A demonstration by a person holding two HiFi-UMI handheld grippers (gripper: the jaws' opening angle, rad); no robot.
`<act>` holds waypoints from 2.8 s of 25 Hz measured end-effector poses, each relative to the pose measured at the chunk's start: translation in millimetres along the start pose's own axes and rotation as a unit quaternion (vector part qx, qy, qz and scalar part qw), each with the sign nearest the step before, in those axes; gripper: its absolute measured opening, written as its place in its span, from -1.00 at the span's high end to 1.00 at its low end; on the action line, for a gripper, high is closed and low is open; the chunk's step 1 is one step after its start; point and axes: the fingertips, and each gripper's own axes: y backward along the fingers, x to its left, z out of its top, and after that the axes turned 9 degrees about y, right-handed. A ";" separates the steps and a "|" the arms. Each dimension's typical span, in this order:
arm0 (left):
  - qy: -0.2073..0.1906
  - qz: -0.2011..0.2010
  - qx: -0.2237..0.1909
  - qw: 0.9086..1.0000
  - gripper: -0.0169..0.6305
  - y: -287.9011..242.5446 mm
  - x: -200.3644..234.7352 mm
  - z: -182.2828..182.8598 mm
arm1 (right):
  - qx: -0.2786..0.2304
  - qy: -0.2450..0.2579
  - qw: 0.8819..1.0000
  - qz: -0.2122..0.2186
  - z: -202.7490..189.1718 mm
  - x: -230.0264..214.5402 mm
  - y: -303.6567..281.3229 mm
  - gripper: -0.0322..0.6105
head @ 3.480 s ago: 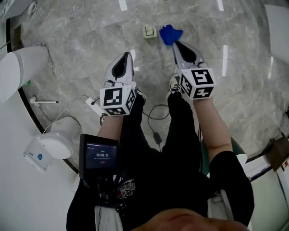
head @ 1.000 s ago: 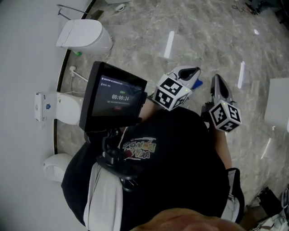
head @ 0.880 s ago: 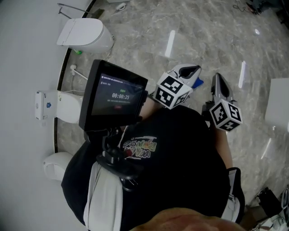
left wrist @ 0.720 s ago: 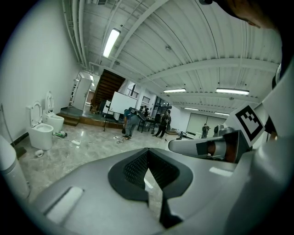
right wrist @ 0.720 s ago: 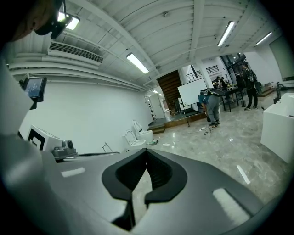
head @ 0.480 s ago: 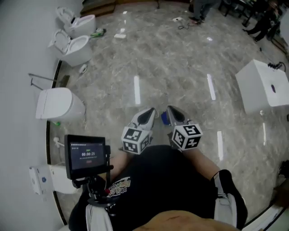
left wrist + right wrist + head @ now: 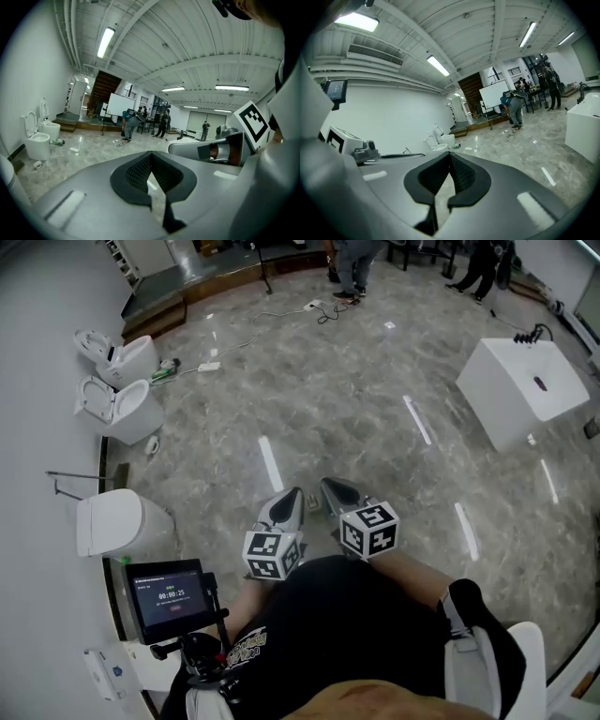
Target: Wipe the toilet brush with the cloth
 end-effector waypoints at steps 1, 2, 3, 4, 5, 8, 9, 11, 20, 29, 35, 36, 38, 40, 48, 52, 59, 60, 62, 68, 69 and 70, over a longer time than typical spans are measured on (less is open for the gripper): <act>-0.015 -0.006 -0.001 1.000 0.91 -1.7 -5.8 0.5 | 0.001 -0.001 1.000 0.000 -0.3 -0.9 0.8 0.89; -0.029 -0.012 -0.002 1.000 0.91 -1.8 -10.5 0.9 | 0.002 -0.002 1.000 0.000 -0.8 -1.1 1.3 0.89; -0.039 -0.015 -0.004 0.999 0.91 -0.5 -13.1 1.0 | 0.002 -0.003 1.000 0.000 -1.4 -0.7 1.7 0.89; -0.043 -0.015 -0.006 0.999 0.91 1.5 -13.8 0.9 | 0.002 -0.004 1.000 0.000 -2.1 -0.3 2.3 0.89; -0.041 -0.013 -0.005 0.999 0.91 3.4 -13.6 1.0 | 0.002 -0.006 1.000 0.000 -2.6 0.0 3.5 0.89; -0.026 -0.008 0.003 1.000 0.91 6.2 -14.8 1.4 | 0.005 -0.013 1.000 -0.002 -4.3 -0.3 9.0 0.89; -0.023 -0.008 0.004 1.000 0.91 6.0 -15.2 -0.3 | 0.006 -0.013 1.000 -0.003 -4.5 -0.7 10.5 0.89; -0.019 -0.010 0.006 1.000 0.91 5.2 -14.4 -2.8 | 0.005 -0.011 1.000 -0.002 -4.4 -0.9 10.1 0.89; 0.025 0.025 -0.011 0.999 0.91 13.5 21.4 -1.3 | -0.002 -0.009 1.000 0.003 -5.0 2.8 -5.1 0.89; 0.017 0.022 -0.018 0.999 0.91 15.6 20.2 2.0 | -0.003 -0.002 1.000 0.007 -4.6 8.2 -7.0 0.89; 0.019 0.021 -0.019 0.999 0.91 26.8 21.2 -7.8 | -0.002 0.000 1.000 0.008 -12.6 19.5 -1.6 0.89; 0.018 0.021 -0.019 0.999 0.91 26.8 20.7 -7.9 | -0.003 0.001 1.000 0.008 -12.6 19.8 -1.2 0.89; 0.018 0.020 -0.019 0.999 0.91 26.6 20.0 -7.0 | -0.003 0.002 1.000 0.008 -11.6 20.0 -0.8 0.89; 0.018 0.020 -0.020 0.999 0.91 27.0 20.7 -7.1 | -0.004 0.004 1.000 0.009 -11.7 20.8 -1.2 0.89; 0.021 0.021 -0.018 0.999 0.91 27.5 22.5 -7.4 | -0.004 0.006 1.000 0.010 -11.1 22.3 -2.3 0.89; 0.021 0.022 -0.017 0.999 0.91 27.0 20.3 -6.2 | -0.005 0.007 1.000 0.010 -8.9 21.2 -0.3 0.89; 0.020 0.021 -0.017 0.999 0.91 29.5 23.0 -9.5 | -0.004 0.011 1.000 0.011 -13.0 25.0 -2.1 0.89; 0.020 0.021 -0.017 0.999 0.91 28.6 22.9 -9.5 | -0.004 0.012 1.000 0.012 -12.8 24.4 -2.3 0.89; 0.020 0.021 -0.017 0.999 0.91 26.1 21.0 -8.0 | -0.005 0.014 1.000 0.013 -11.3 22.3 -2.2 0.89; 0.020 0.023 -0.017 0.999 0.91 26.5 20.7 -7.9 | -0.004 0.017 1.000 0.018 -10.3 23.8 -1.9 0.89; 0.020 0.023 -0.016 0.999 0.91 26.0 20.4 -7.9 | -0.003 0.017 1.000 0.019 -10.4 23.4 -1.9 0.89; 0.020 0.023 -0.016 0.999 0.91 25.8 20.0 -7.9 | -0.003 0.017 1.000 0.019 -10.5 23.2 -1.8 0.89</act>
